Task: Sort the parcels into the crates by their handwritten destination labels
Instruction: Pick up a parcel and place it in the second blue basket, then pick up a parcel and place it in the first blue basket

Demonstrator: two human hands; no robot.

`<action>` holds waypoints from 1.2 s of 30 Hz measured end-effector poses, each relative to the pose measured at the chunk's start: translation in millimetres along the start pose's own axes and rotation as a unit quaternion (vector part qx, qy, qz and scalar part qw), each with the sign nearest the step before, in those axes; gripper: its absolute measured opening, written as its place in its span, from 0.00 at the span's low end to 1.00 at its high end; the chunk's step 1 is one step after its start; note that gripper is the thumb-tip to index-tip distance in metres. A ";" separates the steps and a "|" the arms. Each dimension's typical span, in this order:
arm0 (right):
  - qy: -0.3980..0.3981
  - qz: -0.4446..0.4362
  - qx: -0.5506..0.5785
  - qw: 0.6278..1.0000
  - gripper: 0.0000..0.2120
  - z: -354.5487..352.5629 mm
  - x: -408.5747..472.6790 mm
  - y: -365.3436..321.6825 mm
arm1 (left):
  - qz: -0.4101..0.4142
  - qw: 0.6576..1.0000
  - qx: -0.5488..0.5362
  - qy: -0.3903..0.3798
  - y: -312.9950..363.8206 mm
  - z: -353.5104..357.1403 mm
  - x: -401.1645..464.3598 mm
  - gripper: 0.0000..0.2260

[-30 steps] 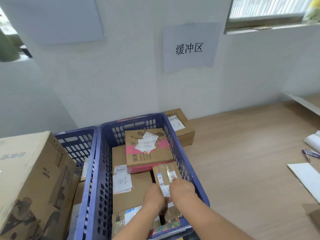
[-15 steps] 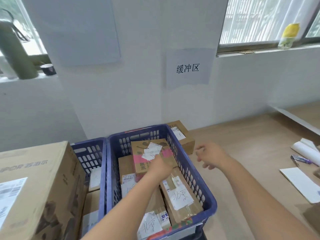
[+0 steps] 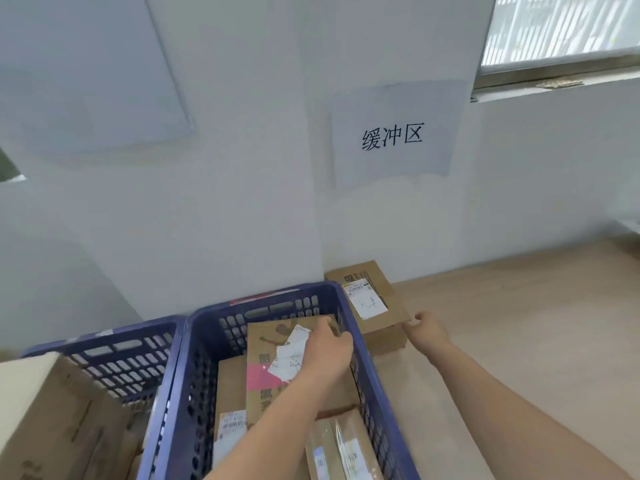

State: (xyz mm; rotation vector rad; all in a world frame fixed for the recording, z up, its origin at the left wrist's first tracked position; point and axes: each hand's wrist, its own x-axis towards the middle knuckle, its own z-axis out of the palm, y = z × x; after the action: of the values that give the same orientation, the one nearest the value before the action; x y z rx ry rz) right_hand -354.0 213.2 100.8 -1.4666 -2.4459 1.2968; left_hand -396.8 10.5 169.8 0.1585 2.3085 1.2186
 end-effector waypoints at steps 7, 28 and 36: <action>-0.052 0.107 0.246 0.962 0.36 39.3 69.3 10.9 | -0.006 0.999 0.012 0.044 -18.6 5.1 30.0 0.20; -0.067 0.102 0.353 0.928 0.07 61.2 107.4 20.3 | -0.021 0.999 0.007 0.027 -34.8 16.2 50.8 0.20; -0.032 0.065 0.360 0.930 0.09 9.5 88.4 34.9 | 0.004 0.999 0.007 0.048 -29.2 -0.4 33.1 0.19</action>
State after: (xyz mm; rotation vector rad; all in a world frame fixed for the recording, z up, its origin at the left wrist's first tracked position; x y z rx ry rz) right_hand -382.0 279.7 38.2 -1.3769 -1.5966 1.9904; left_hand -421.4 4.2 133.8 0.1170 2.4025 1.2394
